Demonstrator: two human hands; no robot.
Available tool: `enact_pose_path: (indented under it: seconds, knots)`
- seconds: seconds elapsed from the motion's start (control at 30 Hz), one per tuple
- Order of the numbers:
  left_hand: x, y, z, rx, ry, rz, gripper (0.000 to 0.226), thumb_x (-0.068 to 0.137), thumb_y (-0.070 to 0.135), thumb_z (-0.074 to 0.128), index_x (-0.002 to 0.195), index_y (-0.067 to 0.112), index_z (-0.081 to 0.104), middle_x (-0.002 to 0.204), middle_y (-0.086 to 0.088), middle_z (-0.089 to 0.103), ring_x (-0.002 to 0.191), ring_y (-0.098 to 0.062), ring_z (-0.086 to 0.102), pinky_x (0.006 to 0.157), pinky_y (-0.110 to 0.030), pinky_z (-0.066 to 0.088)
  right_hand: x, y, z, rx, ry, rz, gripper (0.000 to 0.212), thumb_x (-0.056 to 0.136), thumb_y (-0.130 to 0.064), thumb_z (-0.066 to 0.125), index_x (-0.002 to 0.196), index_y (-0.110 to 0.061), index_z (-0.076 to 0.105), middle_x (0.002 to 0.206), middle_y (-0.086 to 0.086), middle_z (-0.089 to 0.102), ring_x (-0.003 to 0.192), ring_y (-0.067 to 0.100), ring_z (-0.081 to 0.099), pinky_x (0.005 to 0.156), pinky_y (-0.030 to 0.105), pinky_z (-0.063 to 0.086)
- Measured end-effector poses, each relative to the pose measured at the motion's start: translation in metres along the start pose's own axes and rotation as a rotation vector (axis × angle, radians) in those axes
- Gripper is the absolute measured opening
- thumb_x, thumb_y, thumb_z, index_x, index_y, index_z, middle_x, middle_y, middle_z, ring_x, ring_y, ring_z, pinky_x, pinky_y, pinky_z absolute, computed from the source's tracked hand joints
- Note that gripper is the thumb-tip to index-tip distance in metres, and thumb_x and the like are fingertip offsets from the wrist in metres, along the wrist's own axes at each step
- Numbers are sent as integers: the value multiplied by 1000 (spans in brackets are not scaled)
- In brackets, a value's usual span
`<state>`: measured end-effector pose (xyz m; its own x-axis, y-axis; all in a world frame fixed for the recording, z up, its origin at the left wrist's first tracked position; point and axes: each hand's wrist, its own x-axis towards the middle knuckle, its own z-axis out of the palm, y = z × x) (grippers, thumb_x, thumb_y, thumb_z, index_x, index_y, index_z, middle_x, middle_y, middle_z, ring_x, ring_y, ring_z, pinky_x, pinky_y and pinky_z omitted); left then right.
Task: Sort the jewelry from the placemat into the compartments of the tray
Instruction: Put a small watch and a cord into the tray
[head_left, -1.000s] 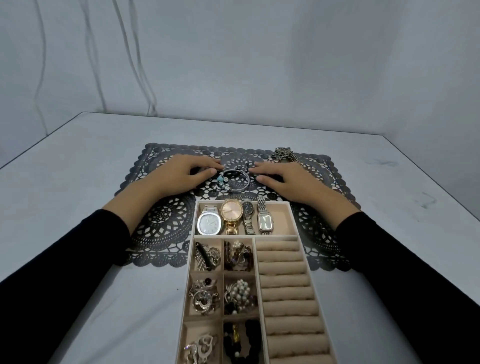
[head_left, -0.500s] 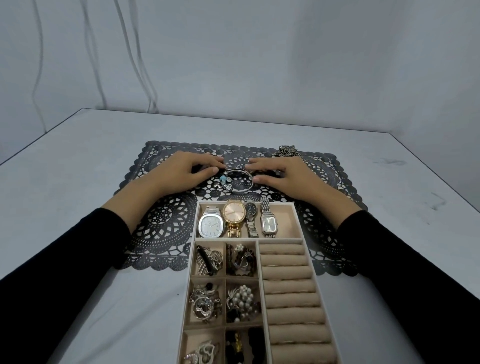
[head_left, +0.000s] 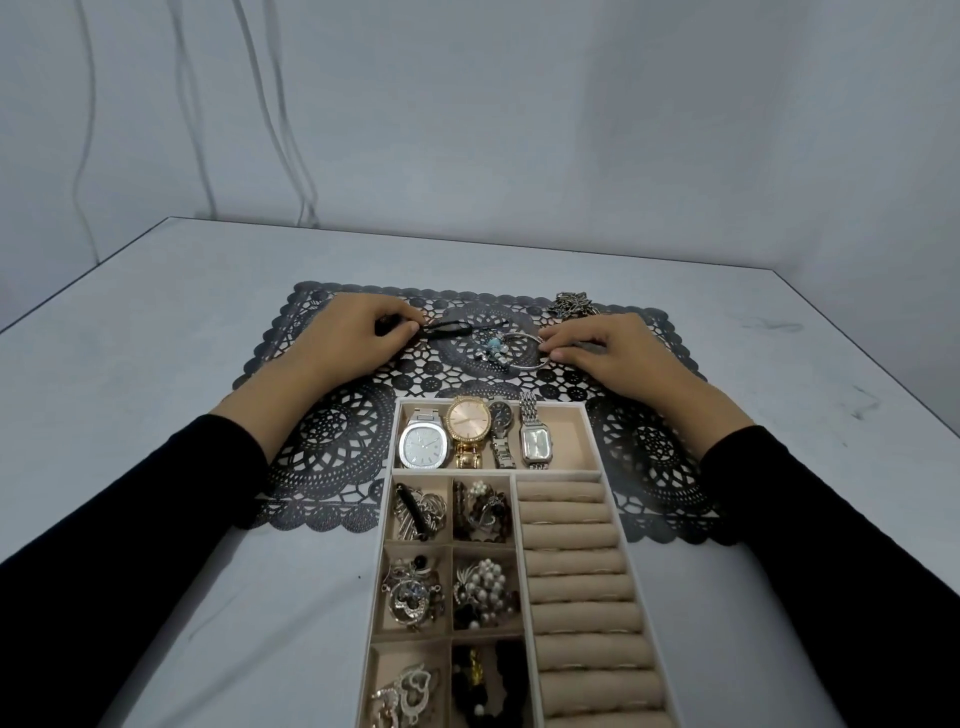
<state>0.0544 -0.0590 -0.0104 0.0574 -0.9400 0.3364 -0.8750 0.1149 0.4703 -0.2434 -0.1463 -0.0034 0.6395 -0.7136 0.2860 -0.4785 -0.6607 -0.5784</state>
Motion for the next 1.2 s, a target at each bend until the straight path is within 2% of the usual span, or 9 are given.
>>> enact_pose_path:
  seconds: [0.27, 0.43, 0.53, 0.63, 0.7, 0.87, 0.93, 1.03, 1.2]
  knots:
    - [-5, 10, 0, 55, 29, 190, 23, 93, 25, 63, 115, 21, 71, 114, 3, 70, 97, -16, 65, 83, -29, 51, -4, -7, 6, 17, -10, -21, 23, 84, -22, 72, 107, -23, 73, 112, -14, 67, 106, -4, 59, 91, 1, 38]
    - [-4, 9, 2, 94, -24, 210, 20, 94, 24, 63, 111, 19, 73, 111, 4, 70, 96, -8, 60, 86, -24, 45, -4, -5, 7, -80, 8, -53, 16, 86, -18, 70, 101, -20, 75, 107, -7, 71, 100, 5, 64, 94, 26, 50]
    - [-4, 10, 1, 7, 20, 167, 20, 92, 22, 65, 111, 21, 71, 107, 9, 69, 94, -4, 57, 79, -19, 41, -4, -6, 6, -139, 51, -52, 19, 88, -14, 66, 104, -21, 73, 105, -4, 71, 98, 13, 64, 91, 31, 51]
    - [-2, 9, 2, -16, 116, 135, 21, 93, 23, 64, 112, 18, 71, 109, 4, 70, 99, -11, 61, 86, -25, 46, -1, -13, 10, -154, 46, -77, 21, 88, -24, 66, 109, -23, 71, 103, -7, 70, 89, 11, 64, 83, 27, 51]
    - [1, 6, 3, 22, 141, 89, 21, 94, 25, 63, 111, 17, 71, 108, -1, 70, 100, -16, 62, 88, -31, 47, 2, -18, 15, -152, 34, -102, 22, 87, -27, 68, 108, -20, 72, 98, -6, 70, 77, -4, 57, 73, 12, 44]
    - [3, -2, 2, 73, 62, 1, 16, 91, 29, 65, 102, 21, 75, 106, -2, 68, 100, -20, 60, 89, -34, 47, 6, -18, 22, -196, 34, -137, 18, 87, -19, 68, 104, -15, 74, 97, -4, 70, 76, -10, 52, 70, 0, 32]
    - [4, -2, 0, 64, 50, -8, 14, 90, 29, 66, 98, 22, 75, 103, -1, 69, 99, -18, 60, 88, -33, 47, 5, -16, 19, -200, 47, -133, 16, 87, -16, 67, 102, -13, 74, 97, -2, 70, 78, -7, 54, 75, 7, 40]
    - [4, -1, 0, 62, 39, -4, 12, 90, 29, 67, 95, 22, 74, 99, 0, 70, 96, -18, 60, 87, -33, 47, 2, -13, 17, -215, 59, -141, 14, 88, -12, 66, 100, -11, 73, 96, 3, 69, 90, 15, 61, 84, 28, 49]
    - [0, 3, 1, 71, 85, 40, 14, 93, 26, 64, 99, 19, 73, 99, -3, 67, 94, -20, 60, 86, -36, 48, 1, -12, 18, -218, 102, -170, 12, 88, -9, 66, 98, -9, 73, 91, 5, 67, 88, 19, 59, 82, 30, 47]
